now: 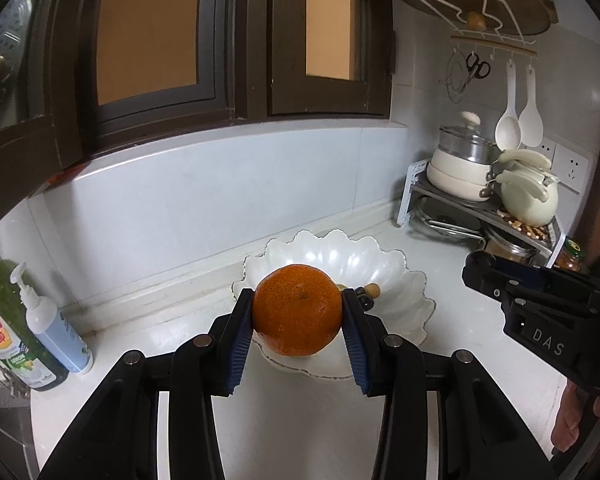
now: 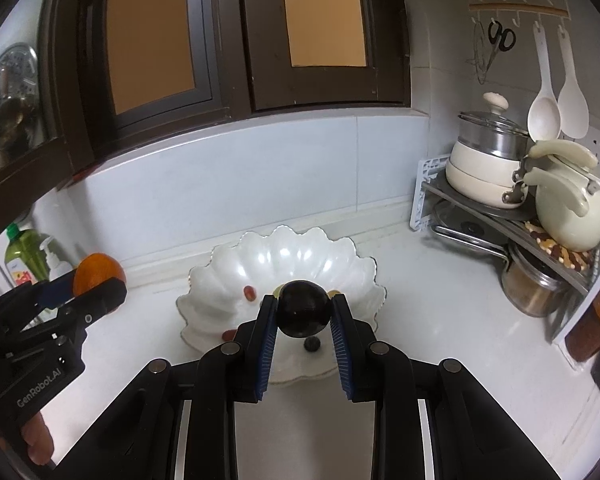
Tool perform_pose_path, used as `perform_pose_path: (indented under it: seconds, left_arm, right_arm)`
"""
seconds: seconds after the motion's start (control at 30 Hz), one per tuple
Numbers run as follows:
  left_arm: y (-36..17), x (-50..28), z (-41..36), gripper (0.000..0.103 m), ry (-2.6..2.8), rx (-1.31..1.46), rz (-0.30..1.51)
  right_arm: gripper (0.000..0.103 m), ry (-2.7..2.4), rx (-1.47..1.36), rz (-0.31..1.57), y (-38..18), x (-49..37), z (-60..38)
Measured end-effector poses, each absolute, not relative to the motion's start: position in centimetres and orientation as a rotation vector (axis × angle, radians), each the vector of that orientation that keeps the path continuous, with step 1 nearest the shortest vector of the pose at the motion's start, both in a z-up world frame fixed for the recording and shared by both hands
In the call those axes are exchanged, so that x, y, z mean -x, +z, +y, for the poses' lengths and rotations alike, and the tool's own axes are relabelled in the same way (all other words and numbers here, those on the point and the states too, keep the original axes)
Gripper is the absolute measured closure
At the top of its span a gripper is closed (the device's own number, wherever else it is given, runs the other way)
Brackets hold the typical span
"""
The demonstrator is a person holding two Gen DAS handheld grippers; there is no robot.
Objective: Organize fruits
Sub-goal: 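Lift and carry the orange and dark plum in both grippers over the bowl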
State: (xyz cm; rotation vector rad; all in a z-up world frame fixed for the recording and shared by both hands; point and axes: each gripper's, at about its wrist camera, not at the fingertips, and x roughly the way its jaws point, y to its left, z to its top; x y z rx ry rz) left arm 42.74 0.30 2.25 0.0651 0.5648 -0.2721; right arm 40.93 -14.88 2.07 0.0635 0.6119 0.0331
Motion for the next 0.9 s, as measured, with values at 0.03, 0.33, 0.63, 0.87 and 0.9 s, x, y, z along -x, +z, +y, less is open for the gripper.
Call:
perform_pose_path:
  seconds: [0.03, 0.33, 0.63, 0.87, 0.9]
  left_arm:
    - [2.1, -43.2, 0.2, 0.061, -0.272, -0.068, 0.572]
    - [0.8, -47.1, -0.4, 0.061, -0.264, -0.100, 0.630]
    - [-1.6, -50.9, -0.5, 0.061, -0.270, -0.112, 0.719]
    - [-3.8, -53.2, -0.9, 0.061, -0.278, -0.126, 0.790]
    - [-4.2, -53.5, -1.0, 0.061, -0.282, -0.130, 0.801]
  right_arm:
    - [0.075, 0.030, -0.064, 0.616, 2.0, -41.3, -14.9]
    - [0.075, 0.015, -0.066, 0.684, 0.7, -45.7, -15.4]
    - [0.075, 0.000, -0.058, 0.777, -1.7, -49.6, -15.7]
    - [0.075, -0.001, -0.050, 0.853, -3.9, -51.8, -15.7]
    - [0.075, -0.001, -0.047, 0.860, -4.2, -52.0, -15.7]
